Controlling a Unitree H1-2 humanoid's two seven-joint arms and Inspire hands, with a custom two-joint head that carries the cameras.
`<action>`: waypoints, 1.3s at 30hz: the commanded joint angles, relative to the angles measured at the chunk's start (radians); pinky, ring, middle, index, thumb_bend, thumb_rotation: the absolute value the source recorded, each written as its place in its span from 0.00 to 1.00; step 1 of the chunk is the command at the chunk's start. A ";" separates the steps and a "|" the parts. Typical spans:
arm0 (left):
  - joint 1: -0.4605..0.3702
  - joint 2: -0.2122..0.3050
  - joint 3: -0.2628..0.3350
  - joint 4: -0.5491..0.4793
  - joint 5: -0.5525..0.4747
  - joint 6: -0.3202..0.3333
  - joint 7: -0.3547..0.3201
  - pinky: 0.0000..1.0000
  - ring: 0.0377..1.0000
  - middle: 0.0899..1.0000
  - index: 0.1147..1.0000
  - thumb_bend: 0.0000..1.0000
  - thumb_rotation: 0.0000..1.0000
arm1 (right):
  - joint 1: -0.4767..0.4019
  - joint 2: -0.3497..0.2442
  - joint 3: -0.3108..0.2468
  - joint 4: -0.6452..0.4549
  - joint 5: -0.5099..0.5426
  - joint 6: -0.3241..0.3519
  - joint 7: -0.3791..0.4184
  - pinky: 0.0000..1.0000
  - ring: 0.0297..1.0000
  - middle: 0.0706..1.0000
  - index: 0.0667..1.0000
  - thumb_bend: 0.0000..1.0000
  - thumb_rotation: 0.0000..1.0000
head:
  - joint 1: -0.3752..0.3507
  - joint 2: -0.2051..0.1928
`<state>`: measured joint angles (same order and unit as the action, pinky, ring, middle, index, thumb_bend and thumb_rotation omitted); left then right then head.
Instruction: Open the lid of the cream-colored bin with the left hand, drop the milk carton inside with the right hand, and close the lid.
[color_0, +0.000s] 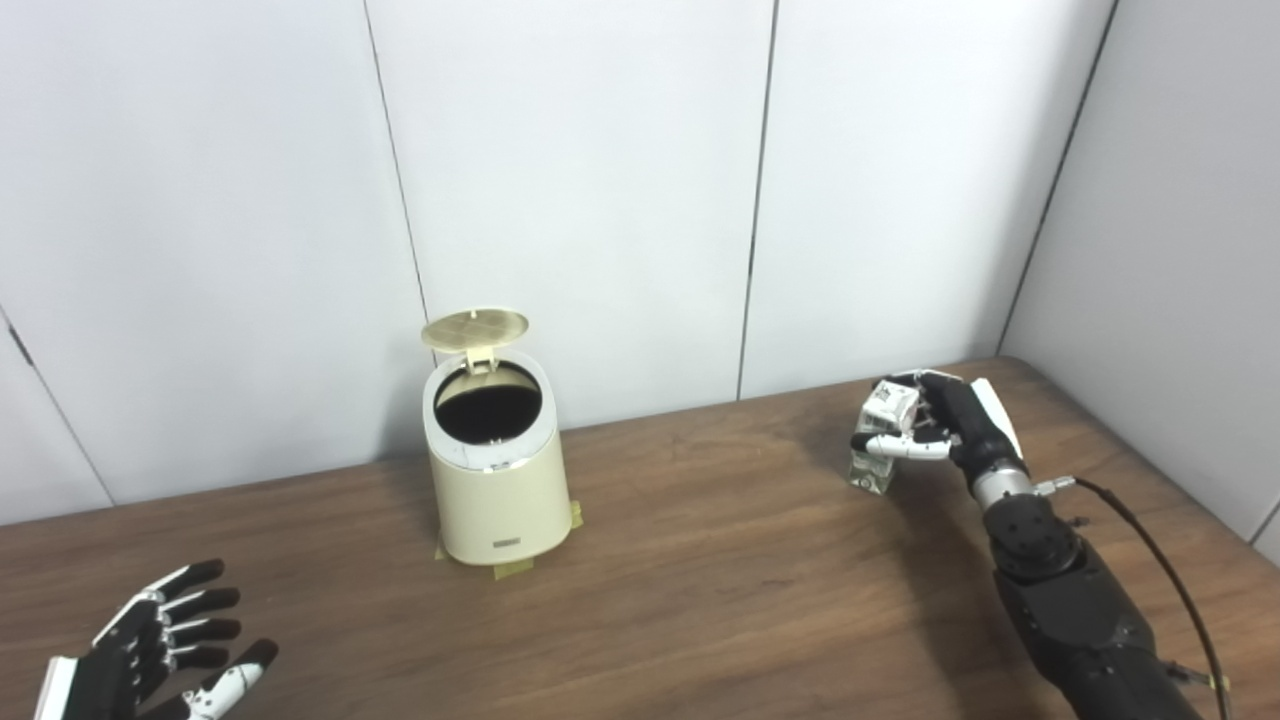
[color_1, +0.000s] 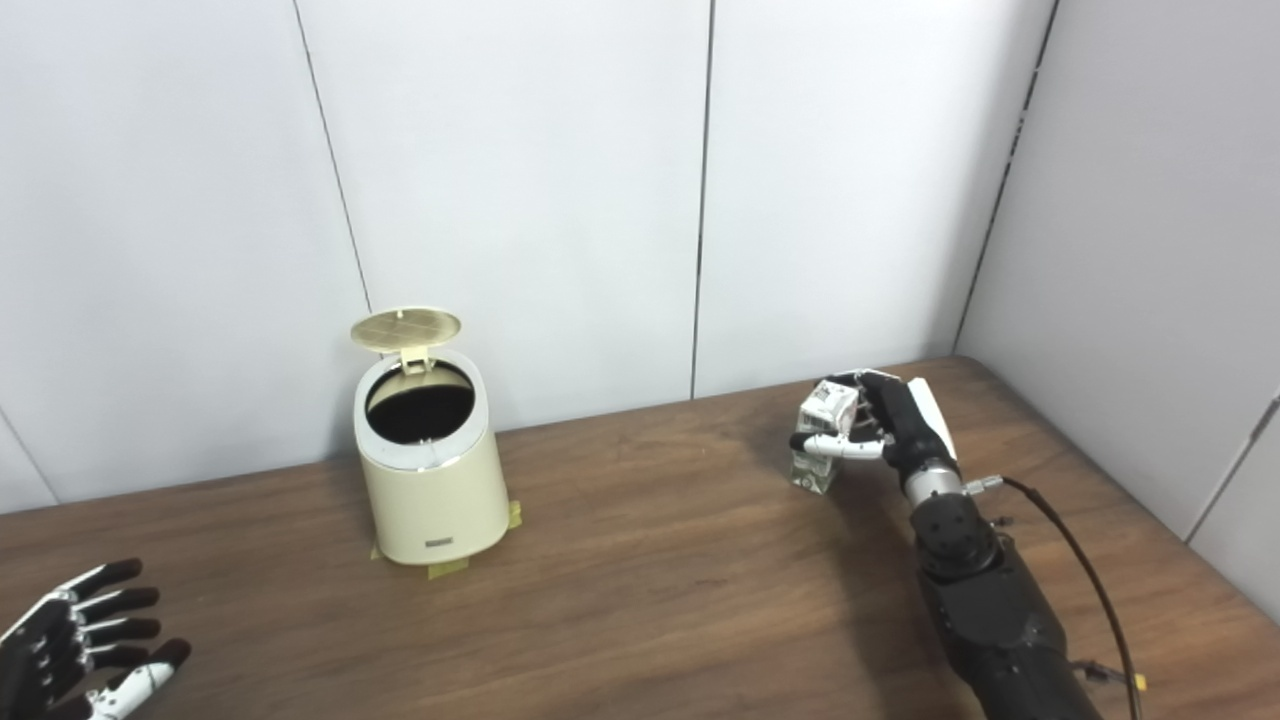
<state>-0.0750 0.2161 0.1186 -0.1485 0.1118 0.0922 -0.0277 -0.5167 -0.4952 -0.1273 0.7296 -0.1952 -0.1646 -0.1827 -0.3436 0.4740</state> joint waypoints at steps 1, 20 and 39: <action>-0.025 0.021 -0.001 -0.038 -0.006 -0.023 -0.006 0.57 0.62 0.68 0.74 0.59 0.00 | -0.054 -0.047 0.000 -0.017 -0.033 -0.050 -0.051 0.32 0.35 0.39 0.48 0.53 0.00 | 0.000 0.002; -0.023 0.017 -0.016 -0.023 0.027 -0.053 -0.008 0.57 0.63 0.69 0.74 0.58 0.00 | -0.028 0.000 0.033 -0.213 -0.062 -0.030 -0.036 0.35 0.39 0.43 0.46 0.53 0.00 | 0.054 0.006; -0.020 -0.041 -0.053 0.045 0.035 -0.107 0.014 0.57 0.63 0.69 0.75 0.65 0.07 | -0.191 0.185 0.180 -0.489 -0.116 0.008 0.106 0.32 0.35 0.41 0.47 0.53 0.00 | 0.268 -0.022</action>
<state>-0.0720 0.1711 0.0664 -0.0920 0.1341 0.0203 -0.0338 -0.6293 -0.3138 0.0566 0.2966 -0.3070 -0.1473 -0.0691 -0.0921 0.4541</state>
